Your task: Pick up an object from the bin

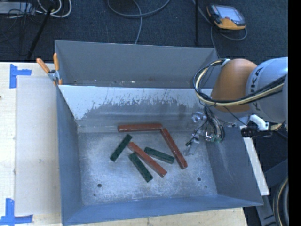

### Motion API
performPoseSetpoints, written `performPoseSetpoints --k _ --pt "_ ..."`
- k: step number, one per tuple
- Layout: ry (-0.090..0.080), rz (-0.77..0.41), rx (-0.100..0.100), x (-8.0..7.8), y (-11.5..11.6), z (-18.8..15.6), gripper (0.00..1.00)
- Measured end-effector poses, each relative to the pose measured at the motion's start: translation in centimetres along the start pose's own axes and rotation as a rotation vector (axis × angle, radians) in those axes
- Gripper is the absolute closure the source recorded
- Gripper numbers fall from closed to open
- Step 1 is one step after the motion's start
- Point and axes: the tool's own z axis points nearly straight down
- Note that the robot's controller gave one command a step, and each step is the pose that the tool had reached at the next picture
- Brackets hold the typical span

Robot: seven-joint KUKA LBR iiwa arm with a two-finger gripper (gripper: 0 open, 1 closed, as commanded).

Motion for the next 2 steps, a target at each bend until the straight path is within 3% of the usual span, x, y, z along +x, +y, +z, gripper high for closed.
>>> performPoseSetpoints --k 1,2 --pt "0.003 0.238 -0.002 0.8 7.0 -0.4 0.00" --pt "0.005 0.459 -0.001 2.1 5.1 3.0 0.00"
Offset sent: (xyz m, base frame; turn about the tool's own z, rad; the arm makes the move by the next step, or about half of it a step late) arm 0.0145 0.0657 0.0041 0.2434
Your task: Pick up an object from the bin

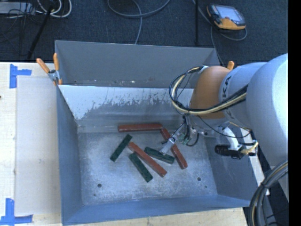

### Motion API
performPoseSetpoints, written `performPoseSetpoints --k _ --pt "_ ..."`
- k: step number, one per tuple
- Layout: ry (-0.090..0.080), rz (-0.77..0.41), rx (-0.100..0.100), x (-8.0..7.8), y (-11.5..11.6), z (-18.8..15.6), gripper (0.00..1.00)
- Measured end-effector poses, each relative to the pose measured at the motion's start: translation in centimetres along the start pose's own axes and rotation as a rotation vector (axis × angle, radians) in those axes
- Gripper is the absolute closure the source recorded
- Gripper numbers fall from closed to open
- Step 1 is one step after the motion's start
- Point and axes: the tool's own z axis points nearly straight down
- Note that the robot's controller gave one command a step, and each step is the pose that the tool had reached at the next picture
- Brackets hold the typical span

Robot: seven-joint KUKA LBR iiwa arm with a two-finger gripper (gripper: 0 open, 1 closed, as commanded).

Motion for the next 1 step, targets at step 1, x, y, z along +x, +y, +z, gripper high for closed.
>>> performPoseSetpoints --k 1 --pt "-0.003 -0.005 0.001 -0.02 0.10 -0.09 0.00"
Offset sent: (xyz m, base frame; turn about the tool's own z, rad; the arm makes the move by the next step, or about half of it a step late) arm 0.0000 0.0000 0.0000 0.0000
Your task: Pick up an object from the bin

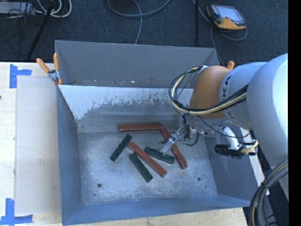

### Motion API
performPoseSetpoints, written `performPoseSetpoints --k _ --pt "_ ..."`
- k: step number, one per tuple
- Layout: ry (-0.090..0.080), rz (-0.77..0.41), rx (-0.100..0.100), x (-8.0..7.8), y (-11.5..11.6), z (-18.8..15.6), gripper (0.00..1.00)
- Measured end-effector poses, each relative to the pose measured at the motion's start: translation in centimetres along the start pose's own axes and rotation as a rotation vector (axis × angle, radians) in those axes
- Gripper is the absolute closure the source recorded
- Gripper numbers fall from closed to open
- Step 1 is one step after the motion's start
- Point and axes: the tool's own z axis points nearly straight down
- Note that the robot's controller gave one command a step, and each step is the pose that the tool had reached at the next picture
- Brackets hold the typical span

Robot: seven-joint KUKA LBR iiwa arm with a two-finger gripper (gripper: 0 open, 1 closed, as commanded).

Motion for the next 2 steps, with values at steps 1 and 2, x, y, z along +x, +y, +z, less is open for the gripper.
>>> performPoseSetpoints --k 1,2 --pt "0.000 -0.002 0.002 0.0 0.0 0.1 1.00" --pt "0.000 -0.007 0.001 0.0 0.0 -1.8 1.00"
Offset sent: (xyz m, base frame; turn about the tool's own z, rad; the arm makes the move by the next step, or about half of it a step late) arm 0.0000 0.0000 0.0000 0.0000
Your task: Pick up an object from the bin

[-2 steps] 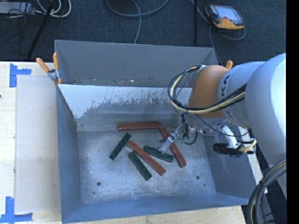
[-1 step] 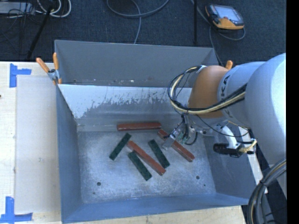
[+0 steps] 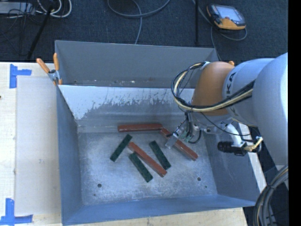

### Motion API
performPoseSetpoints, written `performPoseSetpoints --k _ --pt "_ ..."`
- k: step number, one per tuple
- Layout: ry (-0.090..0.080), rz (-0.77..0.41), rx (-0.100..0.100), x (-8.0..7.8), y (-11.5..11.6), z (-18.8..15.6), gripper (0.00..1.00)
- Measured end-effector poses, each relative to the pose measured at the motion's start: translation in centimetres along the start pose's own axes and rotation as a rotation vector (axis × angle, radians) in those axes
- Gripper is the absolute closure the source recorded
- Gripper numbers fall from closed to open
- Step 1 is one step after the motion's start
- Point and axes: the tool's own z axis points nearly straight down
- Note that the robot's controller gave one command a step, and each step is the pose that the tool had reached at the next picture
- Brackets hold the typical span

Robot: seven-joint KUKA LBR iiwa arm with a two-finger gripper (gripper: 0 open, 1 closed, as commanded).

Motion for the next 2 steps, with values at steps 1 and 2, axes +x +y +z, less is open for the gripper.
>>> performPoseSetpoints --k 1,2 --pt "0.000 -0.004 0.000 0.0 0.0 -1.0 1.00" --pt "0.000 -0.009 0.000 0.0 0.0 -2.1 1.00"
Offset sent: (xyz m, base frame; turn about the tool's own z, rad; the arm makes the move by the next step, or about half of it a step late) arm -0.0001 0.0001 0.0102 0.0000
